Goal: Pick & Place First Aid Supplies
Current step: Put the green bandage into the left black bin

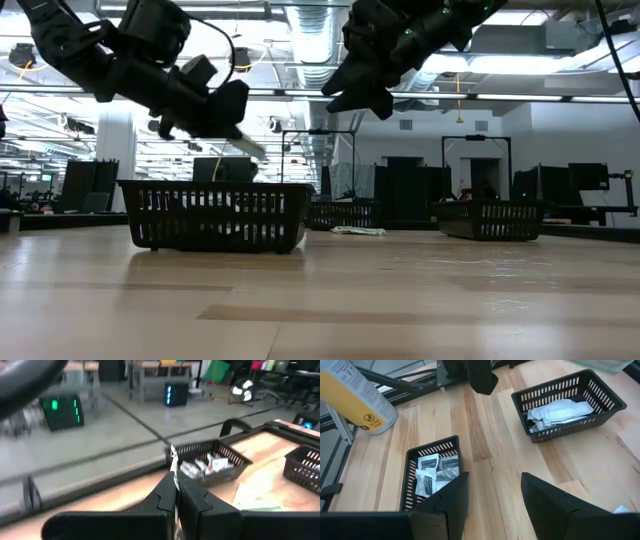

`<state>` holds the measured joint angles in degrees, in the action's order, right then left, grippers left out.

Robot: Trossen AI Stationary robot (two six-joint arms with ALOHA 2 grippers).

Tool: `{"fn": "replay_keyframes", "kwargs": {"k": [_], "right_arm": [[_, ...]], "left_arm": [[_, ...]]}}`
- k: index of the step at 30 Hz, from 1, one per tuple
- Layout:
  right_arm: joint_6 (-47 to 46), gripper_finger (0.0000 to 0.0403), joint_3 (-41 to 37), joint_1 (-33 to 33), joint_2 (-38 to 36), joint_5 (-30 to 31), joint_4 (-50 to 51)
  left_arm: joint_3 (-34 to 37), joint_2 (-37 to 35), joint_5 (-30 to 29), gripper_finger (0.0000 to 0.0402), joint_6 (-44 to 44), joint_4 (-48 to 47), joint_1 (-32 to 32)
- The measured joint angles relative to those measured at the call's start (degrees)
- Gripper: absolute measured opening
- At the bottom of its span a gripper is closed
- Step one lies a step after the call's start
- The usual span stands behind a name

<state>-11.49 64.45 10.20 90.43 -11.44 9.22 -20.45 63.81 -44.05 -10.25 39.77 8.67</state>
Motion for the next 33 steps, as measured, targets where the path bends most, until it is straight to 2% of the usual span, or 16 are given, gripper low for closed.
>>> {"fn": "replay_keyframes", "kwargs": {"k": [4,10,19,21,26,33], "right_arm": [[0.0,0.0166,0.0,0.2,0.0,0.0,0.4],[0.0,0.0162,0.0,0.3,0.0,0.0,0.4],[1.4,0.0182,0.0,0.0,0.0,0.0,0.4],[1.4,0.0187,0.0,0.0,0.0,1.7,0.5],[1.6,0.0191,0.0,0.6,0.0,8.0,2.6],[3.5,0.0175,-0.1,2.3,3.1,10.0,8.5]], "left_arm": [[0.0,0.0,-0.1,0.0007,-7.8,-6.7,0.0],[0.0,0.0,0.0,0.0013,-10.2,-11.4,0.8],[0.0,0.0,0.6,0.0076,-10.2,-11.3,2.4],[0.0,0.0,1.3,0.0088,-10.2,-11.3,2.8],[0.0,0.0,7.9,0.0097,-10.2,-10.6,3.0],[0.0,0.0,20.6,0.0097,-8.4,-8.4,2.9]]}}
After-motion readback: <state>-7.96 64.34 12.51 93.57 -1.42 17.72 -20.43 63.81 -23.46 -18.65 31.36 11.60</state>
